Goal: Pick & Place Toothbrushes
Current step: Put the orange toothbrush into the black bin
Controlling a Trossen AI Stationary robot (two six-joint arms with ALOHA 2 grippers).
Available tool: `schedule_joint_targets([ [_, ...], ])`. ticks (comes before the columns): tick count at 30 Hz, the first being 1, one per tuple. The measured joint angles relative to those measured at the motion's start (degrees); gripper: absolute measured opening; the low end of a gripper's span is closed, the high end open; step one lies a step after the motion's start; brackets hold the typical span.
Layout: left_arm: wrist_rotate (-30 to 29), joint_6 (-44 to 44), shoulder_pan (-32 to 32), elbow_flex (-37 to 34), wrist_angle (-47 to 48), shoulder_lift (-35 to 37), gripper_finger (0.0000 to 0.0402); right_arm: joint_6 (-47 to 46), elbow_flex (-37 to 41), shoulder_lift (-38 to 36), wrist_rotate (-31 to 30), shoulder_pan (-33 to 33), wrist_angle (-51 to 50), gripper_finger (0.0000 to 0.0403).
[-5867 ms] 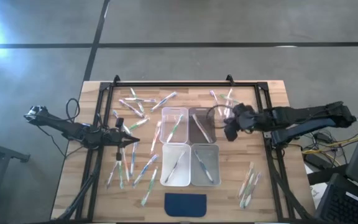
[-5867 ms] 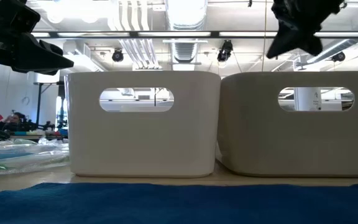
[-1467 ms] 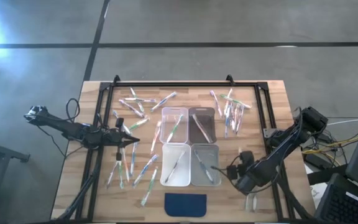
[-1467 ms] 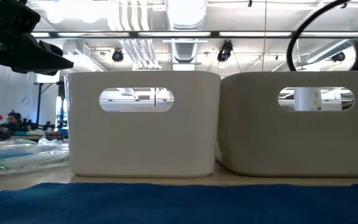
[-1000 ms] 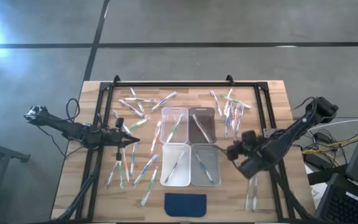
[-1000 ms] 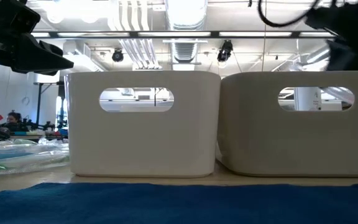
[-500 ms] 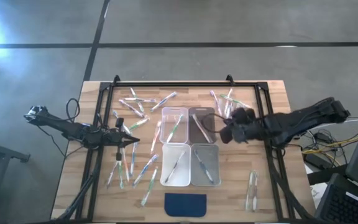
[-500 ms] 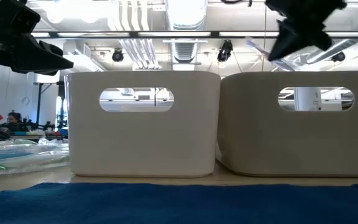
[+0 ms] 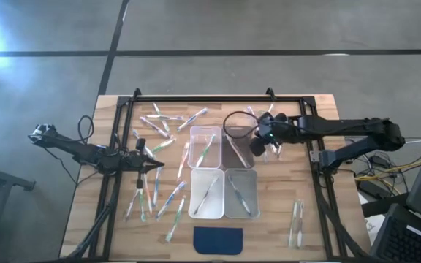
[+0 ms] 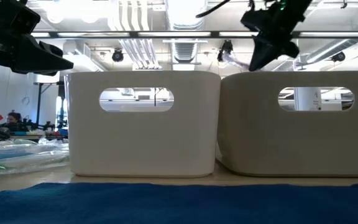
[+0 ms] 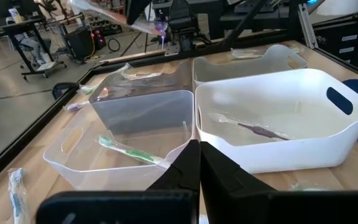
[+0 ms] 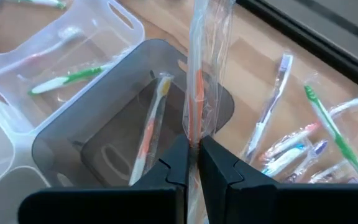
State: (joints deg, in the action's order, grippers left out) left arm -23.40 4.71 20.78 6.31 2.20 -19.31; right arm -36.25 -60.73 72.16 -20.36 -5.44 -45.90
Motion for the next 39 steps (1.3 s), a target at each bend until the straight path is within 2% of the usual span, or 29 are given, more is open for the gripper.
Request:
schedule_joint_targets([
  [11, 0.00, 0.00, -0.02, 0.00, 0.09, 0.00, 0.0005, 3.14, -9.08, 14.50, 9.55, -3.25, -1.69, 0.0013],
  [21, 0.00, -0.01, -0.04, 0.00, 0.17, -0.02, 0.0005, 2.96, -11.87, 23.14, 13.15, -5.23, -4.06, 0.0013],
  [29, 0.00, -0.01, -0.02, 0.00, 0.22, -0.02, 0.0005, 2.15, -12.77, 26.81, 14.82, -5.37, -3.33, 0.0013],
  [39, 0.00, -0.02, 0.00, 0.00, 0.28, -0.02, 0.0005, 0.33, -12.65, 27.60, 15.94, -5.35, -2.92, 0.0013],
])
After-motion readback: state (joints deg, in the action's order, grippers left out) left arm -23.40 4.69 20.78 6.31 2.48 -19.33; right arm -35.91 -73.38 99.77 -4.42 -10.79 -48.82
